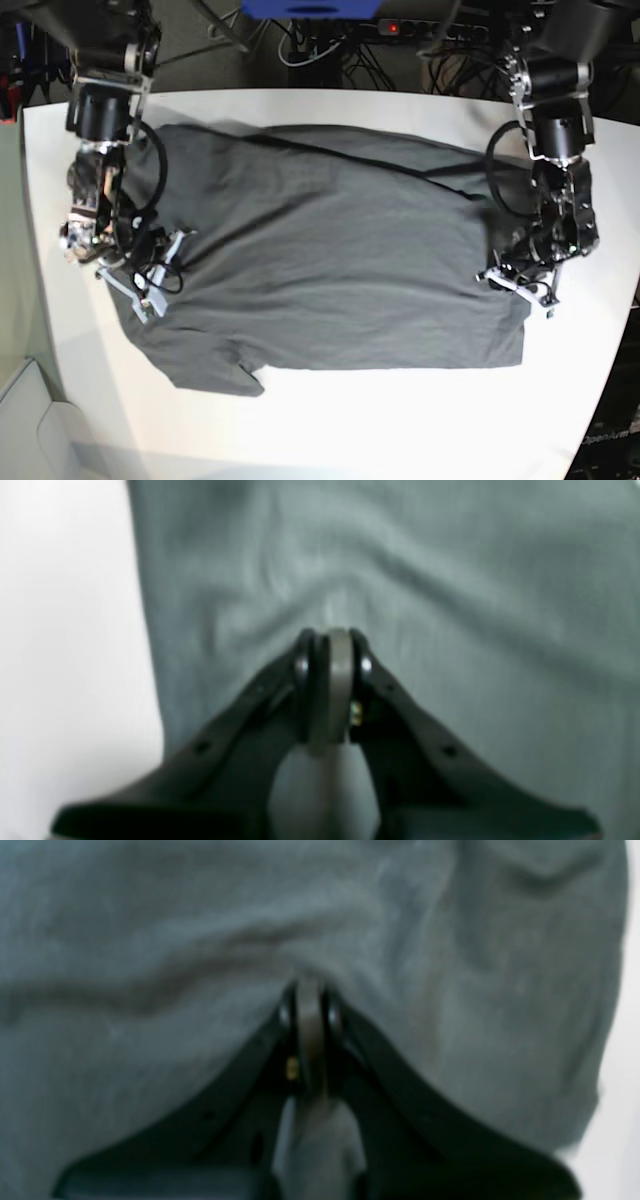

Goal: Layout the t-shirt on the table in an organized manner, then fold the t-shirt properly
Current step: 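Hold the grey shirt edges with both grippers and drag them outward, then release the shirt and move both grippers to the opposite shirt edge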

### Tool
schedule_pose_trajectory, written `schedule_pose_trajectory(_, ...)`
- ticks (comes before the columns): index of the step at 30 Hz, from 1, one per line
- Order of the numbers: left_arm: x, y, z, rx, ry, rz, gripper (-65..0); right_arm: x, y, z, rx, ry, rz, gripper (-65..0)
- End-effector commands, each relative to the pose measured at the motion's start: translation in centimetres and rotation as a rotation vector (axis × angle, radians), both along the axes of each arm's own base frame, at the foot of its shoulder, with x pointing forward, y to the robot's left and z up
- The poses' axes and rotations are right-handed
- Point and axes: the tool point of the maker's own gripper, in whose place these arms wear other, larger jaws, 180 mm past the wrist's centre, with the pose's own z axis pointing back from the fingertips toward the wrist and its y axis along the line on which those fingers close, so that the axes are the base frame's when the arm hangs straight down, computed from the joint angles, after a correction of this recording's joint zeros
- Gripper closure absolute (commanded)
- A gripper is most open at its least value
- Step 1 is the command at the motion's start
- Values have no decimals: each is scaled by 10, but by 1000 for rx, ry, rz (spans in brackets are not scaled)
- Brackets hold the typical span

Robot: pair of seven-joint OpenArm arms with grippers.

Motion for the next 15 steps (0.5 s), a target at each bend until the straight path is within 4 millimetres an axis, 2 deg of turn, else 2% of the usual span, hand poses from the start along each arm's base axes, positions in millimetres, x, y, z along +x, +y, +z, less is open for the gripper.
schedule_pose_trajectory(1,2,6,0,10,15,8,-50,7,-14,2,-28,16,-13,0)
schedule_pose_trajectory(3,7,7,-1,3,1,25,-50,16,-14,-4,15,25,-30,0)
schedule_pose_trajectory(5,20,5,6,-8,-43,41,-50,32,-19,-3,59,4,-47,0)
schedule_pose_trajectory(7,39,-12,15,-19,-101,26,-50,51,-15,3,123,-36,-63,0)
schedule_pose_trajectory(8,47,-19,20,-11,-126,10,-50,61,-12,8,156,-62,-72,0)
schedule_pose_trajectory(11,71,-36,41,21,-206,-41,-50,85,-34,24,177,-163,-181,0)
schedule_pose_trajectory(15,99,-48,79,14,-295,-58,-50,105,-45,59,172,-321,-202,0)
